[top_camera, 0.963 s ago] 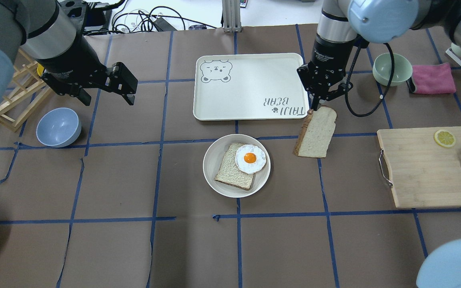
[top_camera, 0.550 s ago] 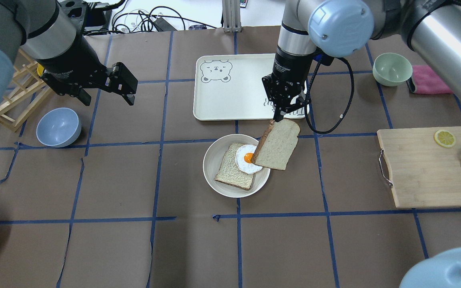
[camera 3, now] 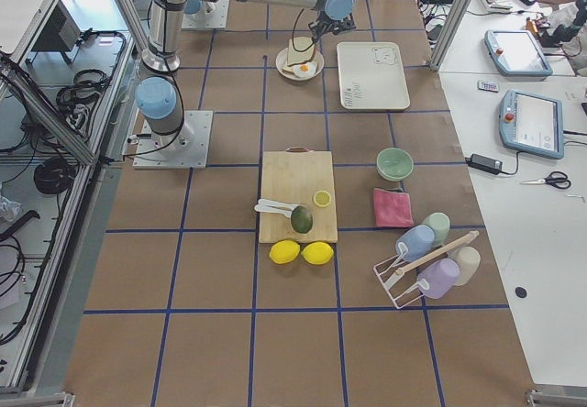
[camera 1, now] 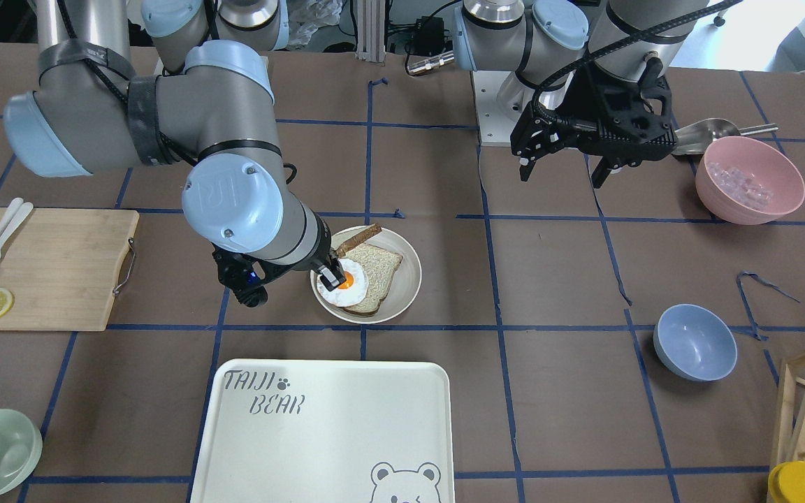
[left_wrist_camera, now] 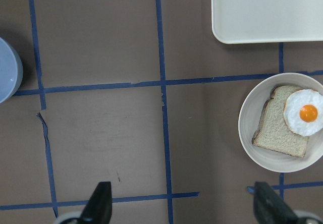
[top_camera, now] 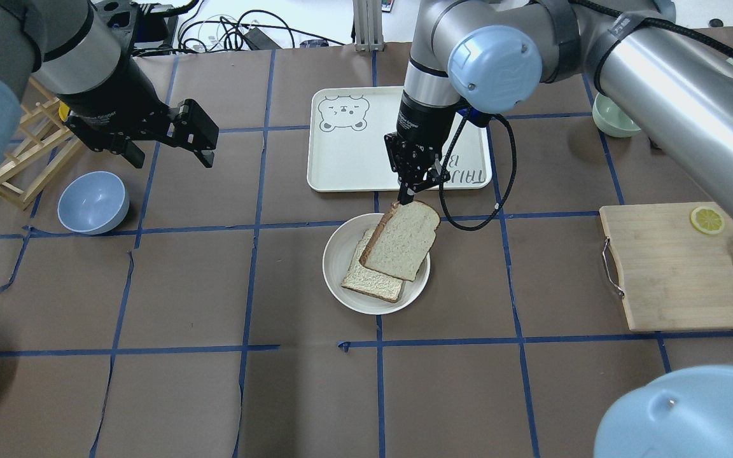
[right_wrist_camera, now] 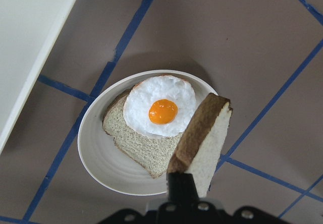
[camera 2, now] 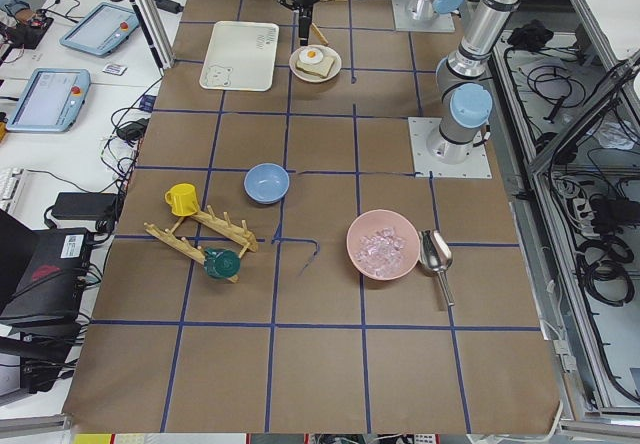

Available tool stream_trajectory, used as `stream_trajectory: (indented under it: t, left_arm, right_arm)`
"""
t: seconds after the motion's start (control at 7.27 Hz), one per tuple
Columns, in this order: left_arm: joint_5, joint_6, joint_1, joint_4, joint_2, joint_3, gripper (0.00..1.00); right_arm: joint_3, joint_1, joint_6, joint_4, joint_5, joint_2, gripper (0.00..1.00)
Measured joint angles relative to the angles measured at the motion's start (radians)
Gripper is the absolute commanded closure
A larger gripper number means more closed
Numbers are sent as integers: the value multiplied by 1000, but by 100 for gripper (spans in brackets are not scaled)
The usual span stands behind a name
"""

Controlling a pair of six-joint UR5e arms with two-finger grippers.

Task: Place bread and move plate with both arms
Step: 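Lower the bread onto the egg and open the right gripper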

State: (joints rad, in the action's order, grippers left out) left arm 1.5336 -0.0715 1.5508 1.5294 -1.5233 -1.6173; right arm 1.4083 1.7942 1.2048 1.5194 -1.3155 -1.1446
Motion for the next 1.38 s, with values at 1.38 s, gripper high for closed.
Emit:
stream_trajectory:
  t: [1.38]
  left_arm:
    - [0,-3,-1,0,1,0,0]
  right_arm:
    - [60,3,1,68,50,68,100]
